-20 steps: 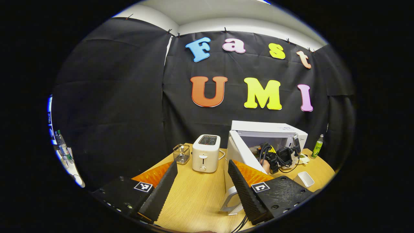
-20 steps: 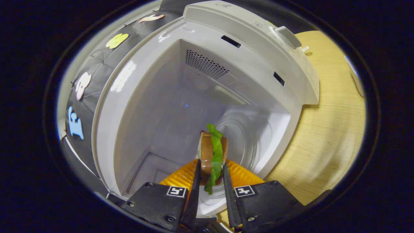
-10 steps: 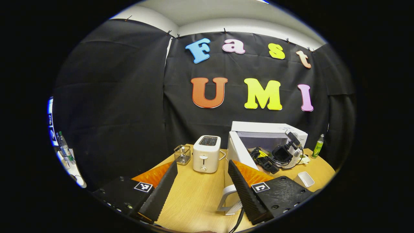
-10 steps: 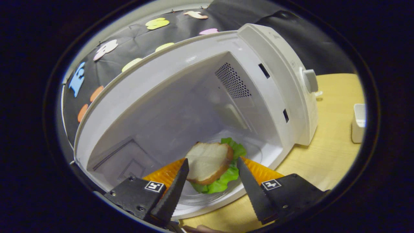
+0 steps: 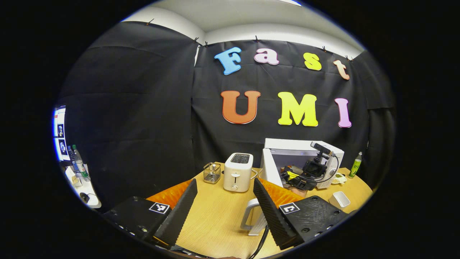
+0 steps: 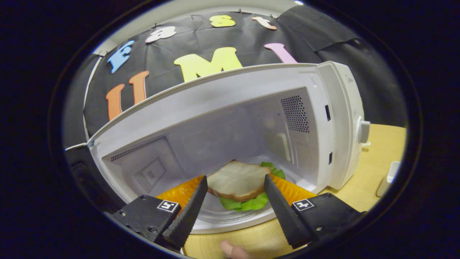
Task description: Open the microwave oven with the left hand, put the food in, and close the microwave oven.
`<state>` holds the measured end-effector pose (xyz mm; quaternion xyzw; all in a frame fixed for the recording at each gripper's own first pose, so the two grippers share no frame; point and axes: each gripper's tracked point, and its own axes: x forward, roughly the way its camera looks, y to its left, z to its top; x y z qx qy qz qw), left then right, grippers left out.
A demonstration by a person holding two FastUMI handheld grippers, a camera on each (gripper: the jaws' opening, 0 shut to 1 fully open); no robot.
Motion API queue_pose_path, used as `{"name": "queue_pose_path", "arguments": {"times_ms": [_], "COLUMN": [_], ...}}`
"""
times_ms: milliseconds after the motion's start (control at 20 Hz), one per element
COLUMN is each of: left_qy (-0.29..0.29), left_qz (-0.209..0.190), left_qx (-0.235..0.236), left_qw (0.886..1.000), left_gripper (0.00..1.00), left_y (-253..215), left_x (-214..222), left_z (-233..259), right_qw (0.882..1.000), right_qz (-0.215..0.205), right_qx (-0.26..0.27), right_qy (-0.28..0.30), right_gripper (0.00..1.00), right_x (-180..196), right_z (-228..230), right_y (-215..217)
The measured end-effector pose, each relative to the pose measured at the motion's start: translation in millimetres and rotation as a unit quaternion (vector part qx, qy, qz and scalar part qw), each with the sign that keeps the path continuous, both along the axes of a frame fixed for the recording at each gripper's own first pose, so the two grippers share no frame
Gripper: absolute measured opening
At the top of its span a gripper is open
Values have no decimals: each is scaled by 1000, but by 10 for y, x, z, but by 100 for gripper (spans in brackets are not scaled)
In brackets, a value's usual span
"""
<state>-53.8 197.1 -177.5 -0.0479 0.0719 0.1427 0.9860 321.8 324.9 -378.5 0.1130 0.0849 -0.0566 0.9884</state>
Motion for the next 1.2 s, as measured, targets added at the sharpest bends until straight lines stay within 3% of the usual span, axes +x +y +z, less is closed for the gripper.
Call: {"name": "queue_pose_path", "arguments": {"times_ms": [50, 200, 250, 300, 350, 400, 450, 500, 550, 600, 850, 900, 950, 1050, 1100, 1150, 1200], "left_qy": [0, 9, 9, 8, 9, 8, 5, 3, 0, -3, -11, -14, -14, -19, -15, -7, -3], "left_qz": [2, 10, 13, 14, 15, 13, 11, 10, 8, 6, 3, 7, 8, 3, 0, -6, -8], "left_qx": [0, 3, 4, 2, -1, -5, -8, -9, -5, 0, 22, 26, 27, 25, 20, 15, 20], "left_qw": [1000, 1000, 1000, 1000, 1000, 1000, 1000, 1000, 1000, 1000, 1000, 1000, 999, 1000, 1000, 1000, 1000], "left_gripper": [95, 95, 95, 82, 82, 94, 79, 91, 89, 89, 84, 70, 69, 36, 37, 11, 5], "left_y": [28, 185, 226, 259, 281, 278, 279, 287, 290, 313, 423, 461, 487, 502, 511, 512, 533], "left_x": [-13, -70, -64, -63, -63, -64, -73, -70, -64, -53, 28, 60, 78, 139, 177, 207, 227], "left_z": [-19, -114, -127, -139, -162, -181, -193, -202, -206, -212, -206, -193, -209, -239, -294, -372, -434], "right_qw": [1000, 999, 998, 998, 997, 996, 996, 996, 996, 995, 992, 991, 991, 992, 992, 992, 991], "right_qz": [7, 35, 43, 54, 64, 72, 73, 74, 79, 83, 87, 89, 89, 89, 85, 85, 94], "right_qx": [-4, -25, -35, -41, -45, -46, -49, -49, -48, -50, -93, -94, -93, -84, -76, -72, -72], "right_qy": [-1, 6, 9, 11, 9, 7, 11, 13, 13, 14, -16, -24, -28, -37, -45, -54, -67], "right_gripper": [100, 100, 90, 90, 90, 91, 100, 100, 100, 91, 91, 91, 91, 91, 91, 100, 90], "right_x": [-35, -134, -173, -218, -275, -333, -392, -472, -546, -630, -1124, -1238, -1359, -1617, -1751, -1874, -1994], "right_z": [26, 90, 118, 165, 240, 321, 387, 473, 574, 676, 1230, 1337, 1416, 1611, 1735, 1857, 1978], "right_y": [-26, -123, -169, -194, -221, -251, -302, -356, -380, -397, -742, -835, -939, -1160, -1281, -1370, -1416]}}
